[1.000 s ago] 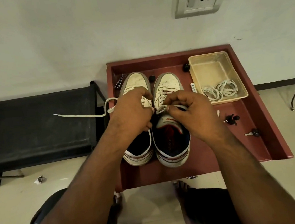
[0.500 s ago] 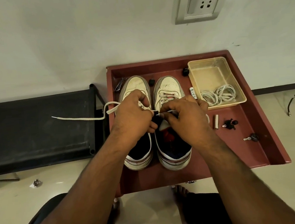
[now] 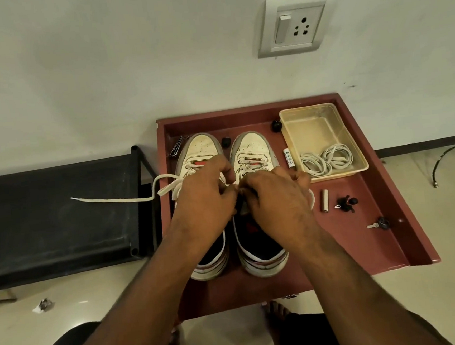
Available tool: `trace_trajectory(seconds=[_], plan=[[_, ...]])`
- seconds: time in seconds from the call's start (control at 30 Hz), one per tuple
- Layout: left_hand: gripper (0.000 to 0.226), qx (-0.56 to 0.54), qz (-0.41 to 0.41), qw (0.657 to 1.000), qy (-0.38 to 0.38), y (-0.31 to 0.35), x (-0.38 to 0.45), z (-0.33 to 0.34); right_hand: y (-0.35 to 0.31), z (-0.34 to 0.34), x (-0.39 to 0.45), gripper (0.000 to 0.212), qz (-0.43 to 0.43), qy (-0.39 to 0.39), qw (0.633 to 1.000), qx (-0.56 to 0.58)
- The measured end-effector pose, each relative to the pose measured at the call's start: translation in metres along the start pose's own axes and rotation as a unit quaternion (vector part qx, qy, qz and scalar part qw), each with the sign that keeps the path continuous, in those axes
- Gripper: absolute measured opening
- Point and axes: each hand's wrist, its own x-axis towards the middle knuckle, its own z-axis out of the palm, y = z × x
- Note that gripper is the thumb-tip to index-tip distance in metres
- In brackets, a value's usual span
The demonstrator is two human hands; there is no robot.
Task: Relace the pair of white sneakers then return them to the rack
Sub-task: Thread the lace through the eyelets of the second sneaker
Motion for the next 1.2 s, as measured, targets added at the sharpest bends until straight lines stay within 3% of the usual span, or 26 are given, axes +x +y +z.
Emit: trace_trajectory(seconds=[0.07, 0.17, 0.23, 0.3, 0.43, 0.57, 0.8, 0.93, 1.0, 1.1, 1.2], plan=[[0.019, 0.002, 0.005, 1.0, 0.005, 0.0, 0.001, -0.001, 0.001, 0.001, 0.001, 0.023, -0.003, 0.008, 1.0, 0.029], [0.016, -0.093, -0.071, 0.993, -0.015, 0.002, 0.004, -0.007, 0.007, 0.004, 0.005, 0.012, -0.018, 0.02, 0.985, 0.17], [0.018, -0.139, -0.116, 0.983, -0.036, 0.004, 0.006, -0.011, 0.011, 0.007, 0.006, 0.026, -0.012, 0.032, 0.967, 0.254], [0.017, -0.151, -0.142, 0.977, -0.056, 0.005, 0.007, -0.013, 0.008, 0.007, 0.006, 0.038, -0.013, 0.045, 0.965, 0.258], [0.012, -0.12, -0.146, 0.979, -0.081, 0.004, 0.009, -0.012, 0.007, 0.006, 0.005, 0.031, -0.027, 0.067, 0.97, 0.232], [0.013, -0.07, -0.135, 0.985, -0.087, 0.0, 0.01, -0.009, 0.011, 0.005, 0.006, 0.04, -0.051, 0.04, 0.97, 0.236], [0.016, 0.076, -0.079, 0.994, 0.008, 0.005, 0.003, -0.033, 0.02, 0.01, 0.008, 0.016, -0.059, 0.046, 0.974, 0.214], [0.011, 0.144, -0.069, 0.967, 0.2, -0.002, 0.009, -0.116, 0.027, 0.012, 0.008, 0.012, -0.063, 0.034, 0.974, 0.216], [0.008, 0.193, -0.083, 0.94, 0.267, -0.006, 0.003, -0.144, 0.026, 0.011, 0.008, 0.025, -0.061, 0.024, 0.976, 0.209], [0.017, 0.247, -0.053, 0.944, 0.212, -0.002, 0.0, -0.123, 0.02, 0.006, 0.006, 0.054, -0.05, 0.005, 0.979, 0.199], [0.03, 0.344, -0.011, 0.939, 0.016, 0.007, 0.004, -0.063, 0.01, 0.002, 0.002, 0.067, -0.052, -0.006, 0.988, 0.144]])
